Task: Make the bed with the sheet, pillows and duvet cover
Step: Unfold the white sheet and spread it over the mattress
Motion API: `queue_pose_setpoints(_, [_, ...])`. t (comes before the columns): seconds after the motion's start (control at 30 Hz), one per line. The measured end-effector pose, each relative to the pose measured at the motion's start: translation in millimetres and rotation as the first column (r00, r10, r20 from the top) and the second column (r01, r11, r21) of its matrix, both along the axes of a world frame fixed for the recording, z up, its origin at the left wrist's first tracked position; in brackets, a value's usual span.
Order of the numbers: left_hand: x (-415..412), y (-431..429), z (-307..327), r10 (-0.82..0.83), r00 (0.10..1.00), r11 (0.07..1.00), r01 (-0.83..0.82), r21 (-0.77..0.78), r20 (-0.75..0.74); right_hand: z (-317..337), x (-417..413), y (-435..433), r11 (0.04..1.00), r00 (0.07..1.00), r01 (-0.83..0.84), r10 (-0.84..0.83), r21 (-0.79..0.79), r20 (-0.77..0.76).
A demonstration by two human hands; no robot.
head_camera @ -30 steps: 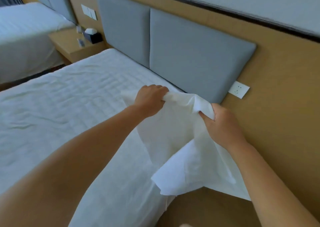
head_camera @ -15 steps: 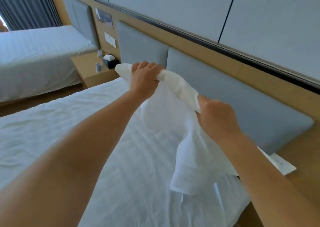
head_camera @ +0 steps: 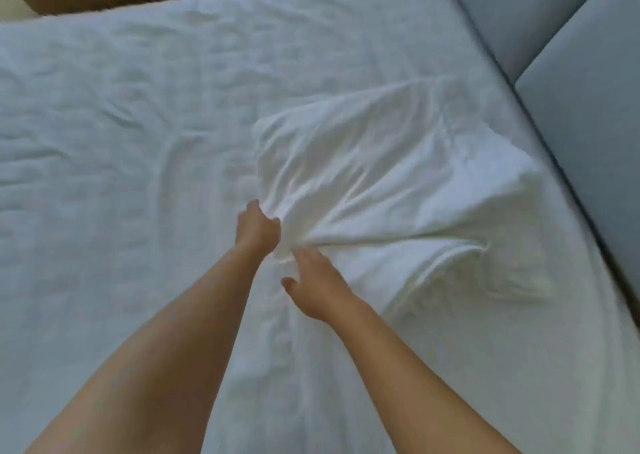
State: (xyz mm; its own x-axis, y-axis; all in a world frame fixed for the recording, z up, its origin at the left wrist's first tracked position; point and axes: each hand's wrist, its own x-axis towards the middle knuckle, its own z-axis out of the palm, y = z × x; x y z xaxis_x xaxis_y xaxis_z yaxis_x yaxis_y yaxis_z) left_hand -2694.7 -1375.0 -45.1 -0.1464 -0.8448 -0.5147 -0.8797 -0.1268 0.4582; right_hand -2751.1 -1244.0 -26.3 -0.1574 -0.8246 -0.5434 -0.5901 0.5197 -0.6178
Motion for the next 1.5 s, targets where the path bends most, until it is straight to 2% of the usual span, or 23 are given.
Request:
queue_pose_setpoints(0.13, [21, 77, -64, 0.298, 0.937, 0.925, -0.237, 0.296, -0.181, -58, -15, 42, 0.998, 0.971, 0.066, -0.065, -0.002, -0.231])
queue_pose_setpoints(0.2, [11, 102, -73, 0.503, 0.827, 0.828, -0.377, 0.415, -0.251, -66, -33, 58, 0.997, 0.914, 0.022, -0.049, -0.072, -0.403])
queue_pose_setpoints(0.27, [-2, 126, -74, 0.693, 0.675, 0.667, -0.466, 0.581, -0.254, -63, -53, 70, 0.996, 0.842, -0.02, -0.027, -0.083, -0.538])
queue_pose_setpoints(0.33, [-12, 153, -74, 0.786, 0.577, 0.542, -0.468, 0.698, -0.223, -59, -78, 82, 0.999, 0.789, -0.034, 0.037, 0.017, -0.613])
queue_pose_setpoints(0.4, [-18, 171, -71, 0.821, 0.547, 0.449, -0.448, 0.773, -0.16, -52, -101, 92, 0.978, 0.761, -0.065, 0.177, 0.199, -0.624])
queue_pose_setpoints(0.47, [-20, 172, -67, 0.828, 0.543, 0.406, -0.412, 0.816, -0.138, -49, -107, 99, 0.925, 0.711, -0.189, 0.36, 0.33, -0.604])
queue_pose_setpoints(0.53, [-12, 157, -57, 0.807, 0.565, 0.44, -0.381, 0.813, -0.172, -43, -96, 102, 0.849, 0.674, -0.359, 0.523, 0.387, -0.522])
queue_pose_setpoints(0.6, [9, 135, -38, 0.741, 0.626, 0.535, -0.33, 0.778, -0.244, -36, -75, 100, 0.813, 0.626, -0.482, 0.58, 0.325, -0.522])
queue_pose_setpoints(0.7, [57, 95, -2, 0.604, 0.726, 0.623, -0.175, 0.762, -0.327, -18, -41, 86, 0.826, 0.593, -0.563, 0.392, -0.015, -0.704])
queue_pose_setpoints(0.77, [94, 73, 3, 0.584, 0.752, 0.624, -0.177, 0.761, -0.304, -11, -15, 71, 0.793, 0.687, -0.562, 0.289, -0.235, -0.667])
queue_pose_setpoints(0.8, [110, 69, -1, 0.596, 0.757, 0.624, -0.225, 0.749, -0.268, -13, -1, 65, 0.799, 0.731, -0.538, 0.283, -0.269, -0.621])
queue_pose_setpoints(0.83, [124, 71, -8, 0.595, 0.773, 0.646, -0.297, 0.703, -0.221, -20, 14, 59, 0.824, 0.762, -0.516, 0.316, -0.234, -0.565])
queue_pose_setpoints(0.87, [136, 80, -19, 0.553, 0.815, 0.706, -0.345, 0.619, -0.176, -31, 28, 58, 0.847, 0.764, -0.52, 0.404, -0.11, -0.503])
queue_pose_setpoints(0.93, [151, 118, -41, 0.363, 0.932, 0.825, -0.314, 0.47, -0.014, -59, 50, 71, 0.794, 0.698, -0.578, 0.601, 0.19, -0.39])
queue_pose_setpoints(1.0, [158, 157, -58, 0.275, 0.955, 0.857, -0.297, 0.42, 0.115, -74, 55, 88, 0.748, 0.678, -0.58, 0.663, 0.323, -0.318])
queue_pose_setpoints(1.03, [159, 169, -61, 0.292, 0.946, 0.868, -0.323, 0.377, 0.14, -78, 54, 98, 0.792, 0.733, -0.547, 0.609, 0.27, -0.303])
queue_pose_setpoints(1.1, [153, 179, -61, 0.274, 0.949, 0.931, -0.303, 0.203, 0.157, -78, 41, 117, 0.937, 0.909, -0.345, 0.35, 0.064, -0.226])
queue_pose_setpoints(1.17, [141, 184, -59, 0.044, 0.978, 0.998, -0.05, 0.027, 0.204, -76, 19, 139, 0.995, 0.97, -0.025, 0.001, -0.094, -0.244])
queue_pose_setpoints(1.2, [133, 187, -57, -0.15, 0.961, 0.987, 0.161, -0.029, 0.233, -74, 3, 150, 0.984, 0.94, 0.121, -0.157, -0.134, -0.302])
queue_pose_setpoints(1.23, [121, 191, -54, -0.355, 0.901, 0.924, 0.379, -0.056, 0.252, -73, -12, 162, 0.96, 0.887, 0.242, -0.278, -0.142, -0.368])
queue_pose_setpoints(1.3, [95, 204, -51, -0.646, 0.726, 0.736, 0.674, -0.061, 0.236, -74, -39, 186, 0.923, 0.784, 0.375, -0.364, -0.084, -0.503])
queue_pose_setpoints(1.4, [50, 232, -55, -0.821, 0.548, 0.556, 0.831, 0.003, 0.158, -81, -71, 217, 0.829, 0.665, 0.558, -0.463, -0.022, -0.586])
queue_pose_setpoints(1.5, [16, 259, -64, -0.859, 0.471, 0.491, 0.869, 0.063, 0.202, -88, -94, 231, 0.573, 0.534, 0.819, -0.771, -0.013, -0.346])
